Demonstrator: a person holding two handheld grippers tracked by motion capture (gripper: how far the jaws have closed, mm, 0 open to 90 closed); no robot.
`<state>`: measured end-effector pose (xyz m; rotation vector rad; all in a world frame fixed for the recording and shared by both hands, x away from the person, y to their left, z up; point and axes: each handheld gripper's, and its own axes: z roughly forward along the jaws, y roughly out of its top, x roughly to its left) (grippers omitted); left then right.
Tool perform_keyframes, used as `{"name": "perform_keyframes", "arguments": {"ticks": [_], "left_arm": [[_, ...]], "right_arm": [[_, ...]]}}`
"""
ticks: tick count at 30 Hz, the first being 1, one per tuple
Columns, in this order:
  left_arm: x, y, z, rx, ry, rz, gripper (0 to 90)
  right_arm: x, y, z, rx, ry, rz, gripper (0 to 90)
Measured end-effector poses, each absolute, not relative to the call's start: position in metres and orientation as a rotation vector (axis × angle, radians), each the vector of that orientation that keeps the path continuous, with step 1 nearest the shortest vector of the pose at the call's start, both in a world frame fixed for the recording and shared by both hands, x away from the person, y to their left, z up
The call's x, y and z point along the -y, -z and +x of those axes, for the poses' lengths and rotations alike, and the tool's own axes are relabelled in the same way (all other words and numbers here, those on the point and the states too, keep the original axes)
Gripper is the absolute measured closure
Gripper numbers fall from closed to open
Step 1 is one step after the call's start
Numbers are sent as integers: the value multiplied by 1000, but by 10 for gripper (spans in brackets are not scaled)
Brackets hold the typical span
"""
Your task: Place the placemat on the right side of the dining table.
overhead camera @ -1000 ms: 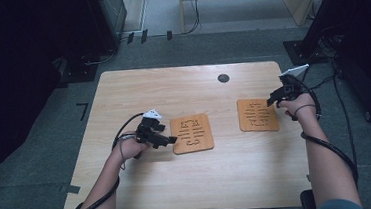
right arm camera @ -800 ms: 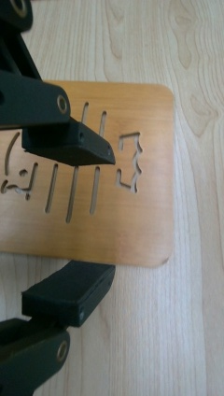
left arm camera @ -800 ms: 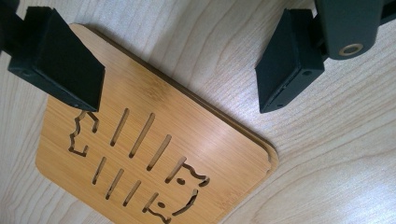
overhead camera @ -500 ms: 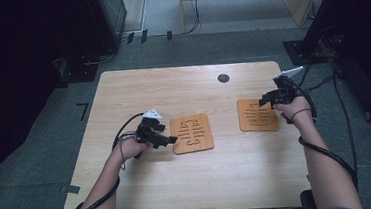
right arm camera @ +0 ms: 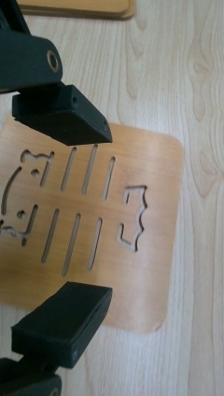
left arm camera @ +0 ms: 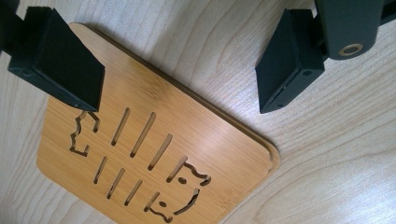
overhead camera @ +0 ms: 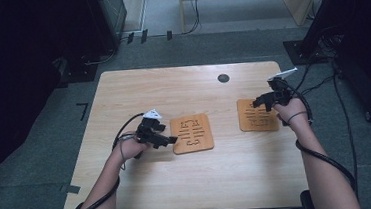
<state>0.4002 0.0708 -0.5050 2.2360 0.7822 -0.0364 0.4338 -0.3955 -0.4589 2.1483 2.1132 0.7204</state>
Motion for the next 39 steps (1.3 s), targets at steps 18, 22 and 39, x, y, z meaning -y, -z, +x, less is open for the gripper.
{"name": "perform_keyframes", "arguments": {"ticks": [18,22,39], "left_arm": [[-70,505,400,-779,30,2240,145],[-70,505,400,-778,30,2240,145],[-66,505,400,-767,14,2247,145]], "right_arm": [[355,461,427,-2237,-746,1986,217],[347,462,425,-2255,-754,1962,217],[319,473,420,-2335,-766,1842,217]]}}
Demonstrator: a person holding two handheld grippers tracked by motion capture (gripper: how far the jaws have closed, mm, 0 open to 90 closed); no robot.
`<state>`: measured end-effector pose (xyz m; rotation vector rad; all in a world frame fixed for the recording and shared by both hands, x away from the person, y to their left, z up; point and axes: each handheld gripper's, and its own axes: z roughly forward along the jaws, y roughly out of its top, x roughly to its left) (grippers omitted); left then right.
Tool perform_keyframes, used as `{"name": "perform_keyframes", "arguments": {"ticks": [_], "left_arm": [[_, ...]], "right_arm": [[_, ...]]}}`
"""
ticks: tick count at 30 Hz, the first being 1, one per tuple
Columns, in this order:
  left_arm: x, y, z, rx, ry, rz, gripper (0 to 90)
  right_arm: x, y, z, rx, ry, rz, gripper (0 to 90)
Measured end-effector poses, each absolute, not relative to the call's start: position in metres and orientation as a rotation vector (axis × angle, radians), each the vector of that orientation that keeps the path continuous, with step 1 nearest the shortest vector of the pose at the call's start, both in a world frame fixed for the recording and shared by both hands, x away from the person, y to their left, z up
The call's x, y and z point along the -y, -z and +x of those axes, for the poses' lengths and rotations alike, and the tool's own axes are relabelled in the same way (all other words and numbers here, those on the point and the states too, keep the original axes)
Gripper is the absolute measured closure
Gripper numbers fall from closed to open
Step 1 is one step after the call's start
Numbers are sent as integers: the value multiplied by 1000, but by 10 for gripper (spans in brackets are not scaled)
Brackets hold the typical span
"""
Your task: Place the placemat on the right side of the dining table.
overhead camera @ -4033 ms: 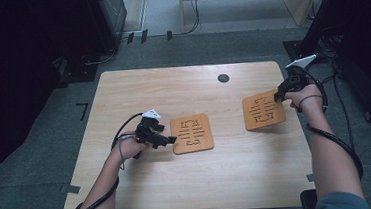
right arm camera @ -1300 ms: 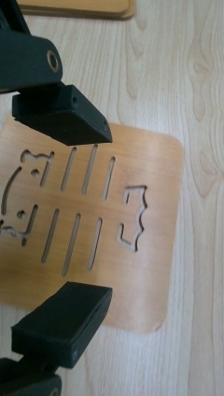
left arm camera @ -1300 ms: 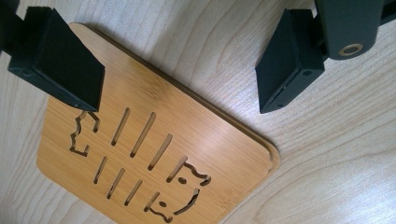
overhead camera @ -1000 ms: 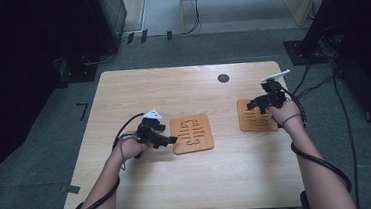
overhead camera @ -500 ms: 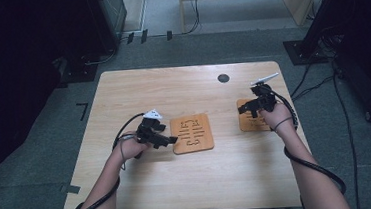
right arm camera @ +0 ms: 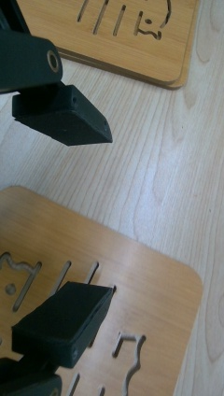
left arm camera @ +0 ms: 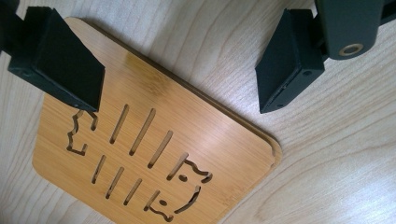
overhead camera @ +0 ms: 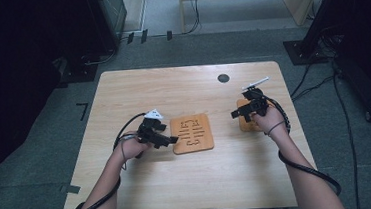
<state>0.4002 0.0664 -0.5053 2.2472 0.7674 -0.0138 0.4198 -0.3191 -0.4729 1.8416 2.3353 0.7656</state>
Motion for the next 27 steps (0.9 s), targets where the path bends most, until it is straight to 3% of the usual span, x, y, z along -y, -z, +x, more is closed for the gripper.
{"name": "perform_keyframes", "arguments": {"ticks": [27], "left_arm": [[-67,506,400,-764,14,2243,145]], "right_arm": [[269,486,403,-2464,-788,1646,218]]}}
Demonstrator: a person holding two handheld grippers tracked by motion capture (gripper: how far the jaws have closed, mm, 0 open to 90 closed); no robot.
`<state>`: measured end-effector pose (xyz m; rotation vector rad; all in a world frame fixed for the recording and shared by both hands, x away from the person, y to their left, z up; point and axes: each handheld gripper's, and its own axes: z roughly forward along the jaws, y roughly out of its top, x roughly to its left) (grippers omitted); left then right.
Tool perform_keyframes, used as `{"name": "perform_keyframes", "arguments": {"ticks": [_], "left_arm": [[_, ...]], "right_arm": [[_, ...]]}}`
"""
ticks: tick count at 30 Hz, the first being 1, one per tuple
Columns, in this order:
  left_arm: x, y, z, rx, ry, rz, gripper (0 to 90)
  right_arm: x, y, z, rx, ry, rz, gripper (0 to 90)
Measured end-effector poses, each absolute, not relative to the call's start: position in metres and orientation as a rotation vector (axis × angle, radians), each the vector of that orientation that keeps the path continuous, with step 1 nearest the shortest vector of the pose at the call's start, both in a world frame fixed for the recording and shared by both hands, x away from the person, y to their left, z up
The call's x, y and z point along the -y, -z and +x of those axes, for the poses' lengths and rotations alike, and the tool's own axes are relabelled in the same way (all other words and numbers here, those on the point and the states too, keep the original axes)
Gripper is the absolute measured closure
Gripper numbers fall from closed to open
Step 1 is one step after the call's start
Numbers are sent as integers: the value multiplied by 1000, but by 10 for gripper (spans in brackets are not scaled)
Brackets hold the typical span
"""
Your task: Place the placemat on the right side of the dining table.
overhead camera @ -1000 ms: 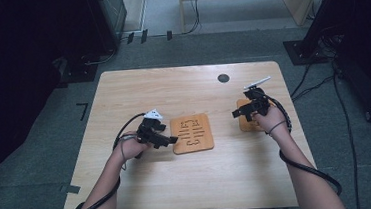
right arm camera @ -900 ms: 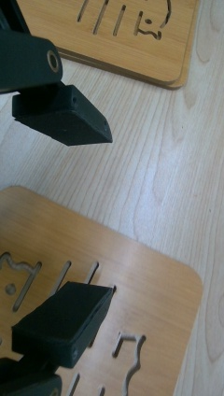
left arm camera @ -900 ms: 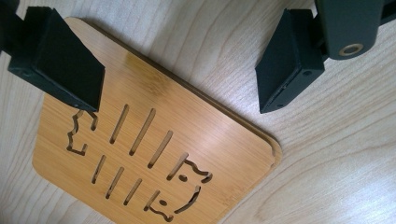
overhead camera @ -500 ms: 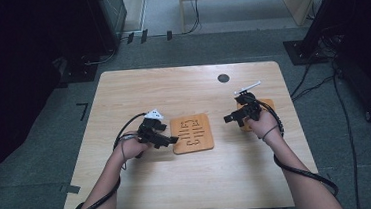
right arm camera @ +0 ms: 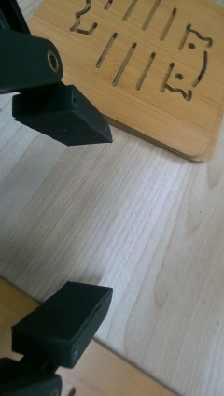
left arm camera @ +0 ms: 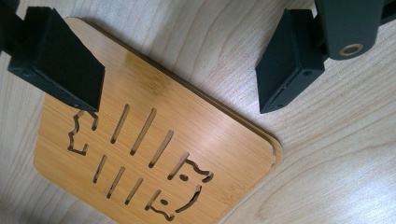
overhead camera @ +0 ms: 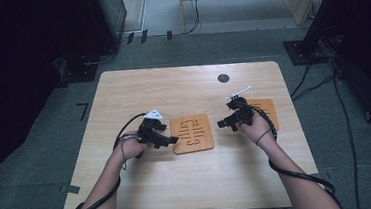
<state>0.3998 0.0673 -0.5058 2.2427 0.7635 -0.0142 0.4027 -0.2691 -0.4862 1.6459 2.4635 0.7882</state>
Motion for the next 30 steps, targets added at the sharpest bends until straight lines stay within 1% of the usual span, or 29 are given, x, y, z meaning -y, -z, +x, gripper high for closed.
{"name": "perform_keyframes", "arguments": {"ticks": [13,17,19,21,24,26,28,30], "left_arm": [[-66,506,399,-770,9,2238,145],[-66,506,399,-771,5,2238,145],[-66,506,399,-770,4,2237,145],[-66,506,399,-770,3,2236,145],[-66,507,398,-769,2,2232,145],[-66,507,398,-771,1,2231,145],[-66,507,398,-771,-1,2229,144],[-66,507,398,-772,-1,2227,144]], "right_arm": [[243,493,395,-2518,-774,1524,212],[237,496,392,-2505,-786,1468,174],[232,498,390,-2501,-786,1425,139],[230,500,389,-2500,-810,1395,133],[228,503,387,-2492,-849,1364,100],[227,505,386,-2490,-865,1339,71],[224,507,384,-2485,-883,1322,16],[222,509,383,-2483,-887,1313,0]]}}
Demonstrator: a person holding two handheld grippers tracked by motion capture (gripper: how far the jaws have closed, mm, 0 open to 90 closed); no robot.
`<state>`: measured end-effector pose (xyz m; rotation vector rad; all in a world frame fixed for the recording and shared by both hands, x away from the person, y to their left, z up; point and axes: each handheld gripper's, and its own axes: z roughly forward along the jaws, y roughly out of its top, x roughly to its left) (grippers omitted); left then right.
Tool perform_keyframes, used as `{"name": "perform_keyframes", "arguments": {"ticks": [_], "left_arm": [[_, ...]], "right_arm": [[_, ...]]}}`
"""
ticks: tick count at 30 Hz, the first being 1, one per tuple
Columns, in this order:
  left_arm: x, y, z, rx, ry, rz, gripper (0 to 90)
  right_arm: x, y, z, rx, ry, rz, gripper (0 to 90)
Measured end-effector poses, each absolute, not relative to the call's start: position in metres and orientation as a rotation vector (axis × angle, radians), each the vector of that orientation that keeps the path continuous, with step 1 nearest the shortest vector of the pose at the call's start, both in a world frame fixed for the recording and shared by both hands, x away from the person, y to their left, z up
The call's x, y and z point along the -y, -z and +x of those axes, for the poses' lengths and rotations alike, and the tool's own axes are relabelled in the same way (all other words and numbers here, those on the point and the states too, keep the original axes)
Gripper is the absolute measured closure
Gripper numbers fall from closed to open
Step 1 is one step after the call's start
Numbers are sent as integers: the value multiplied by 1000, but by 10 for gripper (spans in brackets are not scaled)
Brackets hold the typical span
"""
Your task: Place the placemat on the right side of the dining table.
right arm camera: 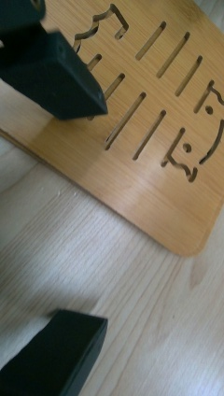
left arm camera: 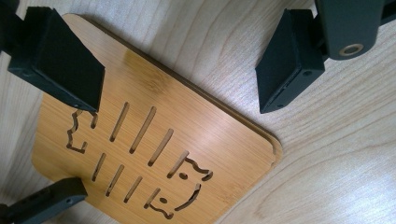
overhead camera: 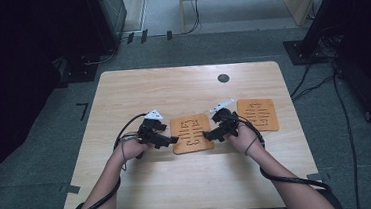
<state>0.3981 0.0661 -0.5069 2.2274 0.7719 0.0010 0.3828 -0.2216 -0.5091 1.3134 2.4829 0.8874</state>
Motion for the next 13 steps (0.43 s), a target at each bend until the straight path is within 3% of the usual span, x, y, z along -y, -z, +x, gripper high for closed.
{"name": "perform_keyframes", "arguments": {"ticks": [13], "left_arm": [[-68,509,398,-765,0,2199,144]], "right_arm": [[221,510,383,-2490,-912,1281,0]]}}
